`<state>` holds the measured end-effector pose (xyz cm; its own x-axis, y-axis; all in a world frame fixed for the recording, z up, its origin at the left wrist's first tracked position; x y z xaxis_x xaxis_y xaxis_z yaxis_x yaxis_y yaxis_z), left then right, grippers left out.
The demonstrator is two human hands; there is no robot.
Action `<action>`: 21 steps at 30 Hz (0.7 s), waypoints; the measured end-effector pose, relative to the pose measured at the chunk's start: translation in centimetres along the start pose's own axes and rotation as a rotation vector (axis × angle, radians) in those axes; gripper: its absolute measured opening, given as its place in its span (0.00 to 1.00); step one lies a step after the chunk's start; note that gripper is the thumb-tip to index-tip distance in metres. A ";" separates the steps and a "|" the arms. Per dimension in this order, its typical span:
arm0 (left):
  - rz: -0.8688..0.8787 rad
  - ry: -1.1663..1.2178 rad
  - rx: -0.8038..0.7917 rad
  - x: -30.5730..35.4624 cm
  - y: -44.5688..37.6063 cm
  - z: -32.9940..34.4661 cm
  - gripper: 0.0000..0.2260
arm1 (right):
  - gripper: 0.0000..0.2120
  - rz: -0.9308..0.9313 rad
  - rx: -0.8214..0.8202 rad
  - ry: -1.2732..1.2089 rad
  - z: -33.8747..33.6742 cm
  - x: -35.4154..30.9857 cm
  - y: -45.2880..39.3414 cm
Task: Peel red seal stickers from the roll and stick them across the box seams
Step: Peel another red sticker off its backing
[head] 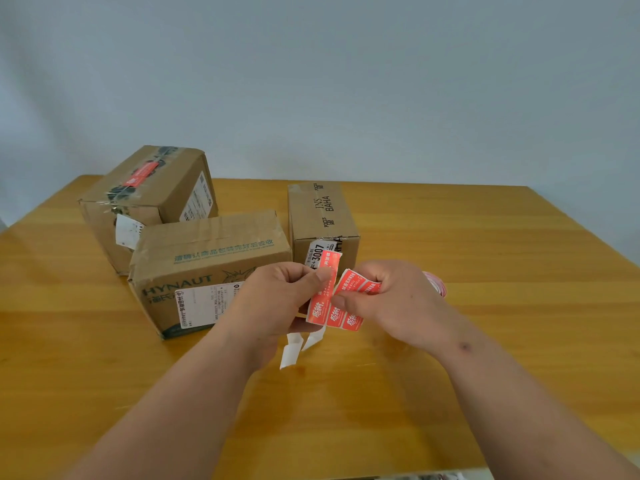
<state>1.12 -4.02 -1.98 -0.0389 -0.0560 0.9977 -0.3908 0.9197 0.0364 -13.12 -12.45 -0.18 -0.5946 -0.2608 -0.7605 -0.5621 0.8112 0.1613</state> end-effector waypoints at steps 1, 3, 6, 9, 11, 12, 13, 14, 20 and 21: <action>-0.003 0.002 -0.022 0.1 0.0 -0.1 0.18 | 0.08 0.005 0.001 -0.002 -0.1 0.0 0.0; -0.004 -0.017 -0.064 0.2 0.1 -0.3 0.18 | 0.08 0.022 0.014 0.015 -0.2 0.0 0.0; 0.011 -0.044 -0.064 0.3 0.0 -0.5 0.10 | 0.08 0.045 0.003 0.006 -0.6 -0.3 0.3; 0.024 -0.044 -0.040 0.2 -0.1 -0.4 0.09 | 0.09 0.068 -0.056 -0.098 -0.9 -0.5 0.5; 0.031 -0.041 -0.029 0.2 -0.2 -0.2 0.10 | 0.09 0.077 -0.077 -0.124 -0.8 -0.5 0.5; 0.035 -0.047 -0.022 0.2 -0.2 -0.1 0.09 | 0.08 0.079 -0.076 -0.116 -0.7 -0.4 0.4; 0.041 -0.055 -0.015 0.1 -0.2 0.0 0.09 | 0.07 0.082 -0.075 -0.105 -0.6 -0.4 0.3; 0.046 -0.062 -0.009 0.1 -0.2 0.1 0.08 | 0.07 0.086 -0.072 -0.092 -0.5 -0.4 0.3; 0.047 -0.027 0.041 -0.2 -0.2 0.1 0.08 | 0.04 0.074 0.002 0.032 -0.4 -0.4 0.2; 0.044 -0.020 0.046 -0.2 -0.2 0.2 0.08 | 0.04 0.069 0.006 0.038 -0.3 -0.4 0.2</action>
<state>1.08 -4.27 -2.24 -0.0756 -0.0239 0.9969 -0.4302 0.9026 -0.0110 -13.20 -12.37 0.36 -0.6533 -0.2236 -0.7233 -0.5154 0.8312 0.2085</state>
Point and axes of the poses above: each hand's wrist, its own y-axis away from the middle knuckle, its own z-axis out of the palm, x = y × z, the point moved 1 cm from there along -y, towards the middle knuckle, and after that the axes turned 11 degrees about z, right-handed, at the moved point
